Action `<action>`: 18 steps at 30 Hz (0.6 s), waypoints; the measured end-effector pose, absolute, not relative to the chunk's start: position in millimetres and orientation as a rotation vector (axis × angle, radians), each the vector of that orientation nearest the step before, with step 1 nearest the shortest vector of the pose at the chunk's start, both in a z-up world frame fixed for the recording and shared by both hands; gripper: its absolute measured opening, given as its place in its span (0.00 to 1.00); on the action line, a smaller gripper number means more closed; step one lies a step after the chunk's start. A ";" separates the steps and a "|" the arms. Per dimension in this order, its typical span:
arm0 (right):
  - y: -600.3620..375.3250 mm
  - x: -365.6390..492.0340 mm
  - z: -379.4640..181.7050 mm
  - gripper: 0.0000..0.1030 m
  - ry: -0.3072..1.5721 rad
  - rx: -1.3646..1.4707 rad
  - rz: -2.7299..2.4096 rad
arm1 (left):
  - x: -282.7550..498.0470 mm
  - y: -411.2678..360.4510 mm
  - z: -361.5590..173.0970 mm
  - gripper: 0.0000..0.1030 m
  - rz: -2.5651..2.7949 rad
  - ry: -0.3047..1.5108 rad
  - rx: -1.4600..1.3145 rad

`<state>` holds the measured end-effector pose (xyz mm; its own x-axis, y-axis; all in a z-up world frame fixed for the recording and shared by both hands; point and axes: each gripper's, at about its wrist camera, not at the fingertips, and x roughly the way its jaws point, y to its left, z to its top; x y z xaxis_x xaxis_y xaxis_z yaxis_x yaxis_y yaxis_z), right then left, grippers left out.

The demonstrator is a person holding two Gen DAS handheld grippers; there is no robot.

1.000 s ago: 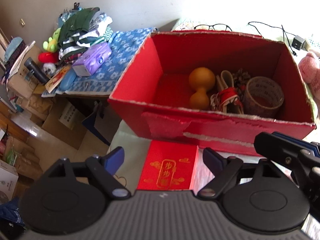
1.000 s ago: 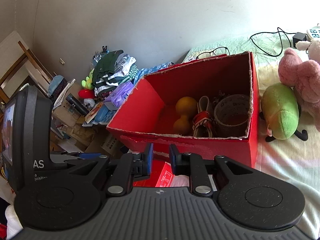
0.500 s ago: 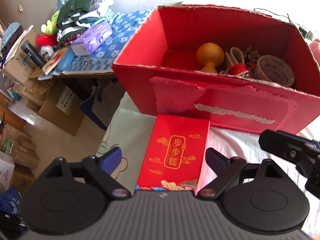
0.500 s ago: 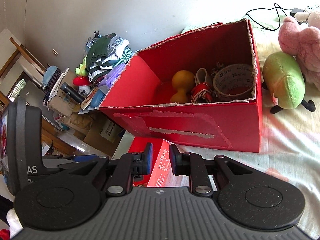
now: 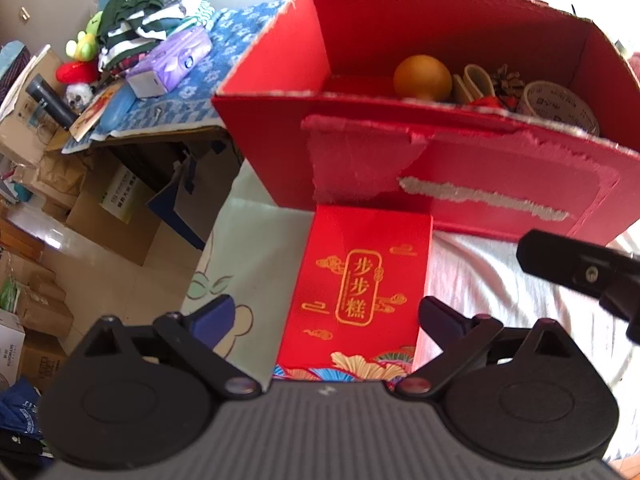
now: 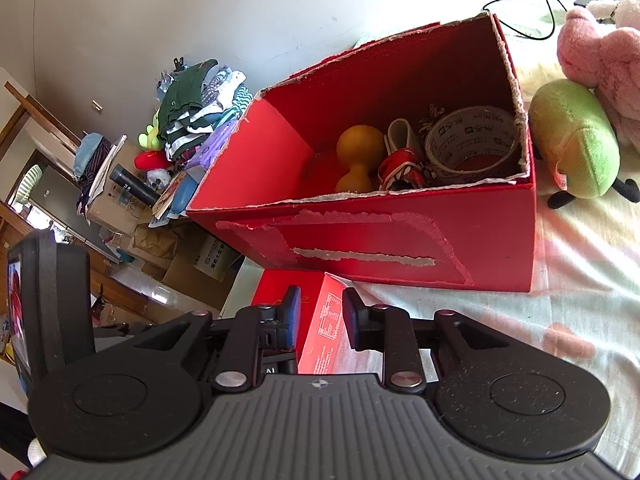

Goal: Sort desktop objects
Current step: 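Move the right gripper to the red packet with gold characters, then close the right gripper on the red packet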

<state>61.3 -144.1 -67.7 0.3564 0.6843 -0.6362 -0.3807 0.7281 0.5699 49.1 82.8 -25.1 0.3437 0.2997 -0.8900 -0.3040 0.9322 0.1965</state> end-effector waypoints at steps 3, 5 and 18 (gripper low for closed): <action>-139.3 62.2 -71.2 0.26 1.000 0.351 0.706 | 48.3 88.3 -33.3 0.96 0.389 1.177 -0.013; -136.8 63.2 -73.8 0.26 1.010 0.354 0.706 | 47.2 92.7 -36.3 0.97 0.381 1.178 -0.033; -118.5 72.0 -96.0 0.26 1.106 0.390 0.717 | 41.9 105.3 -43.7 0.97 0.234 1.155 -0.115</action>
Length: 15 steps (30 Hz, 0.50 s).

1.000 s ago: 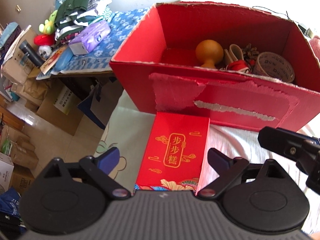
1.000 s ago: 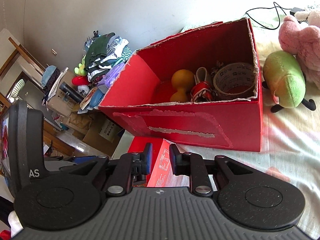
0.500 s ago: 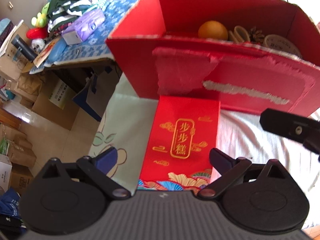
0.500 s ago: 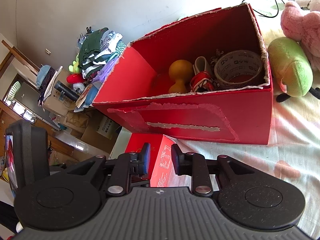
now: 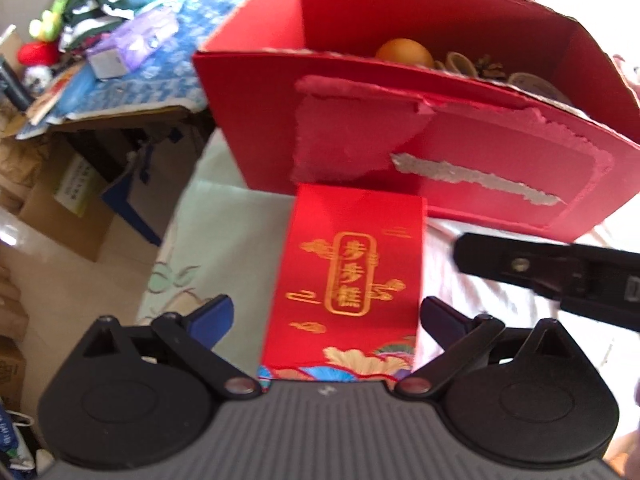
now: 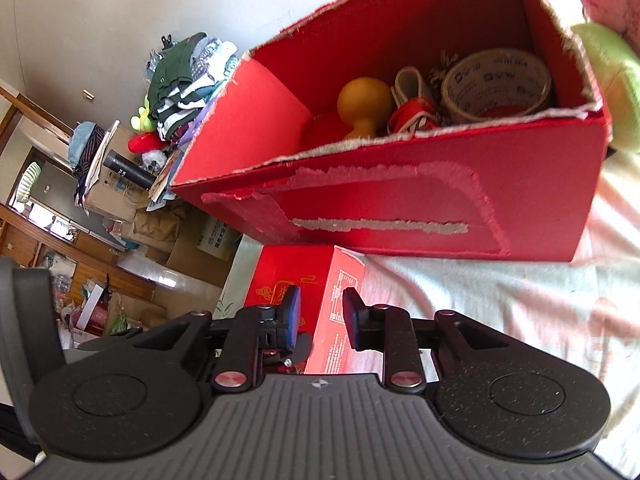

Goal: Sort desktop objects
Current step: 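Close the right gripper on the red packet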

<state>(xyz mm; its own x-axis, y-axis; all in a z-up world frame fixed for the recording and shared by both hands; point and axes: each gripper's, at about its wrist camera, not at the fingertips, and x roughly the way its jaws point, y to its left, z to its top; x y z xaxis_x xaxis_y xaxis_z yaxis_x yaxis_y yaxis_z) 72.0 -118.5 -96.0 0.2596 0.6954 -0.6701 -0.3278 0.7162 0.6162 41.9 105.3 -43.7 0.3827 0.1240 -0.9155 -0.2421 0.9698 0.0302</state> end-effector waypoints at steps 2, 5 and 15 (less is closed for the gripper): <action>-116.2 73.8 -99.6 0.26 1.125 0.399 0.718 | 42.3 104.8 -48.9 0.97 0.216 1.166 -0.122; -112.2 76.5 -103.7 0.27 1.150 0.403 0.727 | 41.9 105.1 -55.4 0.95 0.203 1.171 -0.131; -99.8 82.6 -120.2 0.29 1.246 0.397 0.739 | 44.8 102.3 -65.7 0.83 0.135 1.196 -0.142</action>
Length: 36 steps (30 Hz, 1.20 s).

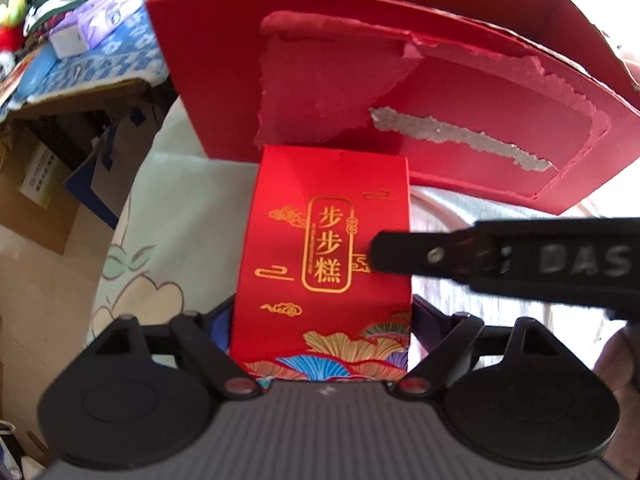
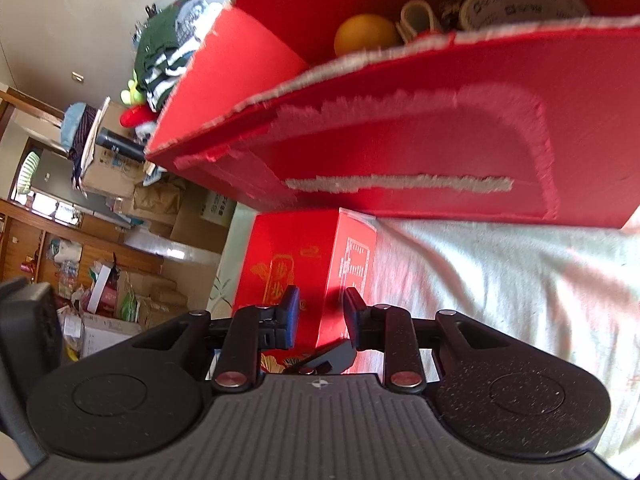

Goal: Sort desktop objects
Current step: 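Close the right gripper on the red packet, then lift the red packet up with the right gripper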

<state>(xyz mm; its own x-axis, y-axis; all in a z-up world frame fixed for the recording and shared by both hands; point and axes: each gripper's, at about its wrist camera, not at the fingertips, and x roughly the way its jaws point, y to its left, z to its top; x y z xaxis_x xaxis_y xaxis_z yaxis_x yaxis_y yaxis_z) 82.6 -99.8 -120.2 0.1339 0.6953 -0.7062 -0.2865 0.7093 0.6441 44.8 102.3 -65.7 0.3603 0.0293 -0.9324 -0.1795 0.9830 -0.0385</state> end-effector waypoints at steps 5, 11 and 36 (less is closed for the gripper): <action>-101.7 84.5 -119.2 0.34 1.244 0.386 0.747 | 42.0 99.9 -62.9 0.81 0.109 1.194 -0.123; -112.5 85.7 -117.5 0.34 1.257 0.392 0.760 | 38.9 87.6 -52.9 0.81 0.067 1.166 -0.042; -225.8 63.2 -110.5 0.34 1.212 0.471 0.576 | 35.4 -30.6 -47.2 0.81 -0.195 1.187 0.016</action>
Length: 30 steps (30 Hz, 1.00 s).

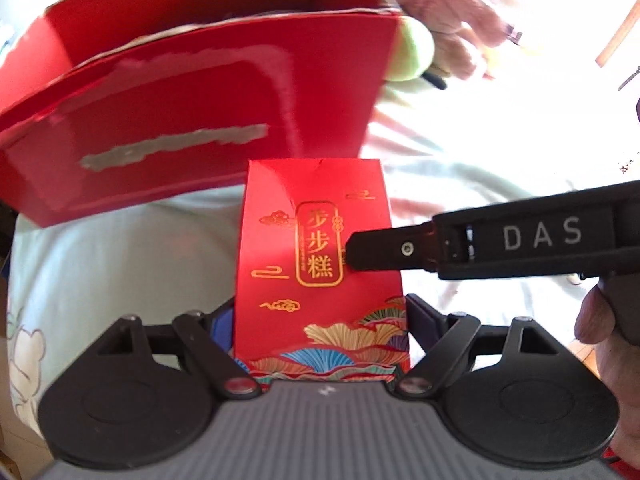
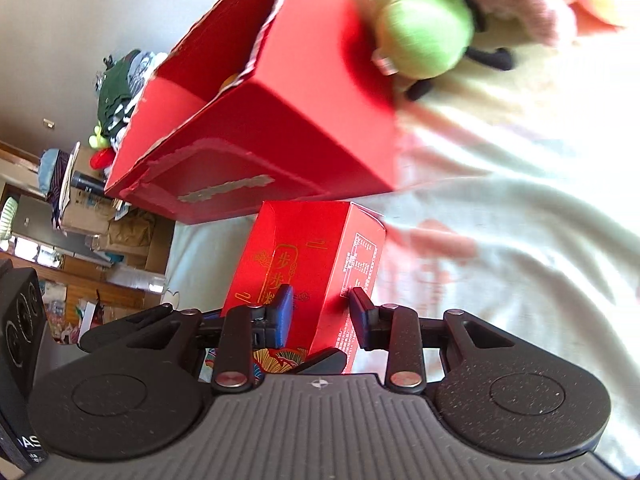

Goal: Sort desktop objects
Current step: 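Lift the red packet up with the right gripper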

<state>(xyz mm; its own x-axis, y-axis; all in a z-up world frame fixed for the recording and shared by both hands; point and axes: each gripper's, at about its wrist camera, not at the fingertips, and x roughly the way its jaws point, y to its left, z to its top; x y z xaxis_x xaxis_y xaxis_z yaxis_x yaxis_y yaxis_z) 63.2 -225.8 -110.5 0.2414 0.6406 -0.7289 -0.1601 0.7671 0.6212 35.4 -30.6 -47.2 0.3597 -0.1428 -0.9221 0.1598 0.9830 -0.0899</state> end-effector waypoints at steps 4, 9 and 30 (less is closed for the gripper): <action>-245.8 60.9 -108.1 0.34 1.192 0.501 0.543 | 37.4 -51.5 -40.6 0.81 -0.228 1.179 0.062; -268.3 56.5 -99.2 0.34 1.141 0.538 0.491 | 44.1 -70.2 -30.7 0.81 -0.286 1.174 0.102; -342.2 37.3 -53.1 0.36 0.898 0.591 0.365 | 61.5 -150.5 22.8 0.81 -0.453 1.017 0.229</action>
<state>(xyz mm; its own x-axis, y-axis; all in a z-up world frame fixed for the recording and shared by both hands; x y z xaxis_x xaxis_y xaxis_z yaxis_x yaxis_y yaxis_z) 37.3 -342.2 -53.1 0.5783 0.5292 -0.6209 -0.0532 0.7839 0.6186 61.5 -150.5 22.8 0.4447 -0.2569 -0.8581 0.4658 0.8846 -0.0234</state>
